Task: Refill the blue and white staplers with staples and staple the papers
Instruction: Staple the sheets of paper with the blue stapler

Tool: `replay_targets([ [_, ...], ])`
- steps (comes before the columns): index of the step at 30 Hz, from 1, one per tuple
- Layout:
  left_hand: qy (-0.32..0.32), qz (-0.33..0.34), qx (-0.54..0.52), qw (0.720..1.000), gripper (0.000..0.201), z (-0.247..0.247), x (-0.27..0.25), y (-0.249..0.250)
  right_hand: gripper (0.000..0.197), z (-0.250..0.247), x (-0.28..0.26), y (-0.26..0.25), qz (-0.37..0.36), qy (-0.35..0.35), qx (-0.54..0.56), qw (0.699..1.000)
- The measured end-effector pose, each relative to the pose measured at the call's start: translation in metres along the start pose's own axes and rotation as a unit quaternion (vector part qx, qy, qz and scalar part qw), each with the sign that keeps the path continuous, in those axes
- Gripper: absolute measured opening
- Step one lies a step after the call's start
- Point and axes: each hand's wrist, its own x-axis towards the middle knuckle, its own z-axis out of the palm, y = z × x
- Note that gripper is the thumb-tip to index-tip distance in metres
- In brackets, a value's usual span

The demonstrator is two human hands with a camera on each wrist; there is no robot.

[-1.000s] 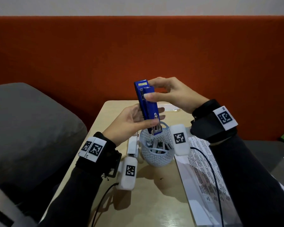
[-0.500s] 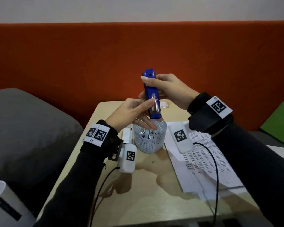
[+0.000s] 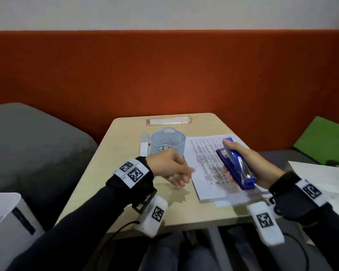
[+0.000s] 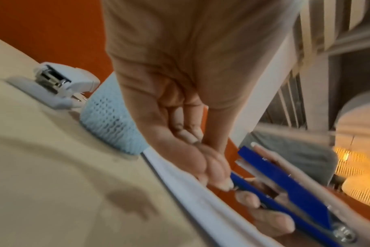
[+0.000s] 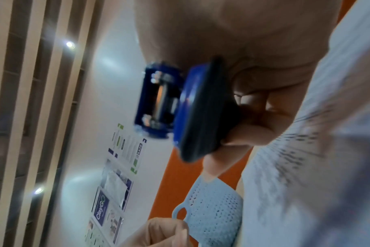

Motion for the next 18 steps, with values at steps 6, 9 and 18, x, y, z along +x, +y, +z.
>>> replay_targets([
  [6, 0.037, -0.123, 0.021, 0.991, 0.034, 0.029, 0.016, -0.007, 0.055, -0.011, -0.014, 0.028, 0.053, 0.001, 0.03, 0.998],
  [9, 0.045, -0.146, 0.033, 0.988, 0.037, 0.036, 0.02, -0.001, 0.057, -0.009, -0.011, 0.032, 0.038, 0.008, 0.029, 0.999],
  [18, 0.043, -0.144, 0.068, 0.986, 0.027, 0.042, 0.014, 0.012, 0.054, -0.004, -0.014, 0.042, -0.016, 0.002, 0.011, 1.0],
])
